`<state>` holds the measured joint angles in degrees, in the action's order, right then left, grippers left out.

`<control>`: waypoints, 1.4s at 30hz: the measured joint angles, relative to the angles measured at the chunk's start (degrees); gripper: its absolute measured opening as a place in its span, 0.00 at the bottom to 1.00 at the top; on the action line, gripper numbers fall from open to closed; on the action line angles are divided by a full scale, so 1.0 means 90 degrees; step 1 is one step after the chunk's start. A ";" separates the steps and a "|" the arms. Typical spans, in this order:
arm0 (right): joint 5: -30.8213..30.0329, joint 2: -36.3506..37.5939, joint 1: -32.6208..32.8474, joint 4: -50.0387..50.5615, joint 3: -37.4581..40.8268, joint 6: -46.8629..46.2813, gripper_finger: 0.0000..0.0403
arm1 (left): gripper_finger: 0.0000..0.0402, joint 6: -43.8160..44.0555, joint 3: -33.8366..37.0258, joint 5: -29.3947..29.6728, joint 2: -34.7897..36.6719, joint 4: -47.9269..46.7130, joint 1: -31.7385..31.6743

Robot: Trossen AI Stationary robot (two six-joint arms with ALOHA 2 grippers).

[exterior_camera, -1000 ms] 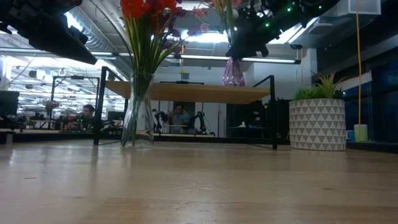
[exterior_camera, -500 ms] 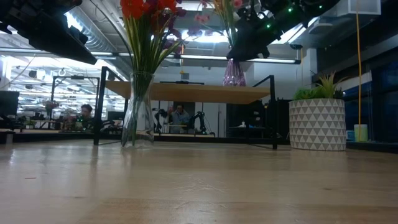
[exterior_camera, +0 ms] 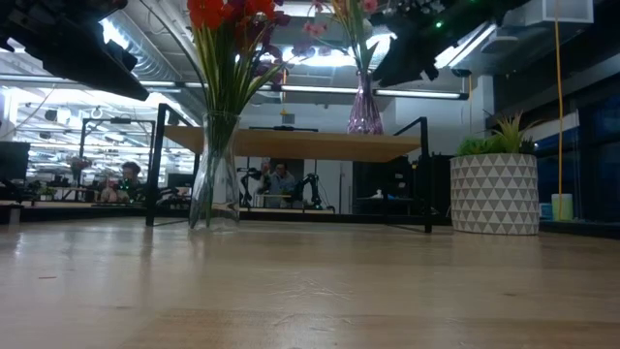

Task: Pick and place flowers into a vace then onto a shelf
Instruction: Put the transparent vase on the shelf

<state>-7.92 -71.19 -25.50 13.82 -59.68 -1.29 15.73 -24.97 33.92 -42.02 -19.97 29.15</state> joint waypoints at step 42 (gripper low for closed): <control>-0.0336 0.1673 0.3153 -0.3450 0.3557 0.0182 0.02 | 0.65 0.0538 0.0000 0.0809 0.0002 0.0050 0.0001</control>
<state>-10.95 -56.13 2.88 -17.23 -27.66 0.34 20.56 -24.97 41.20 -42.00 -19.51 29.16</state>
